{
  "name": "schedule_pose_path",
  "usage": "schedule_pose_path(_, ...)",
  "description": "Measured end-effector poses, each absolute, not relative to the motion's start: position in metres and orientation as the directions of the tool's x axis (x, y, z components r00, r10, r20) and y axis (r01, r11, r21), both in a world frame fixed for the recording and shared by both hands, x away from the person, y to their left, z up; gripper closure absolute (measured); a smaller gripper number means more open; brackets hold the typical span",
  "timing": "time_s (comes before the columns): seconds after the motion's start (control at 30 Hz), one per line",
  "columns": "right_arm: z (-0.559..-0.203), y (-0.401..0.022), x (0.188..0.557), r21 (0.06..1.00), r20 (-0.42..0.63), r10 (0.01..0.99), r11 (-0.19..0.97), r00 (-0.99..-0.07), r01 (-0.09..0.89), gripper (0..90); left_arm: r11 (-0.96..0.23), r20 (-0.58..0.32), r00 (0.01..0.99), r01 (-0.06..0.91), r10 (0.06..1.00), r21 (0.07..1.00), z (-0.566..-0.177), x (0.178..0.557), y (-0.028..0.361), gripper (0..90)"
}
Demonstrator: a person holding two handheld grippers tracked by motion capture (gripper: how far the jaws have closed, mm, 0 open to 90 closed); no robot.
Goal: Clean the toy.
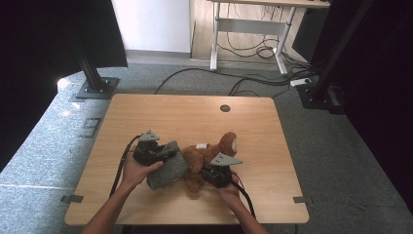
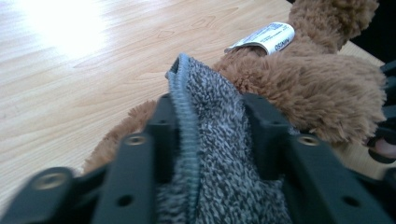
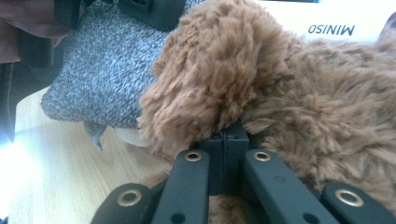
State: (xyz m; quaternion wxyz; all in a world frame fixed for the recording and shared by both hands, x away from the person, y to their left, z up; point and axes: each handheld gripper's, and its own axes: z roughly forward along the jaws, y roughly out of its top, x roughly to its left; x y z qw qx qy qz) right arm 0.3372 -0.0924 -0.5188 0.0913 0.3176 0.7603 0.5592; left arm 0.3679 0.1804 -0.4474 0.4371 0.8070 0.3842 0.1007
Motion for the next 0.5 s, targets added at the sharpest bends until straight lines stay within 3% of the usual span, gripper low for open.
schedule_pose_path(0.07, -0.519, -0.092, 0.337, 0.908, 0.217, 0.586, 0.172, -0.780, 0.382, 90.0, -0.299, -0.188, 0.692, 0.519, 0.697, 0.801, -0.444, 0.367, 0.181, 72.0)
schedule_pose_path(0.23, -0.519, -0.092, 0.337, 0.907, 0.222, 0.587, 0.169, -0.779, 0.386, 90.0, -0.205, -0.238, 0.708, 0.479, 0.665, 0.854, -0.429, 0.369, 0.180, 74.0)
schedule_pose_path(0.5, -0.519, -0.090, 0.337, 0.906, 0.225, 0.582, 0.171, -0.781, 0.388, 90.0, -0.242, -0.285, 0.789, 0.473, 0.544, 0.847, -0.412, 0.386, 0.131, 74.3)
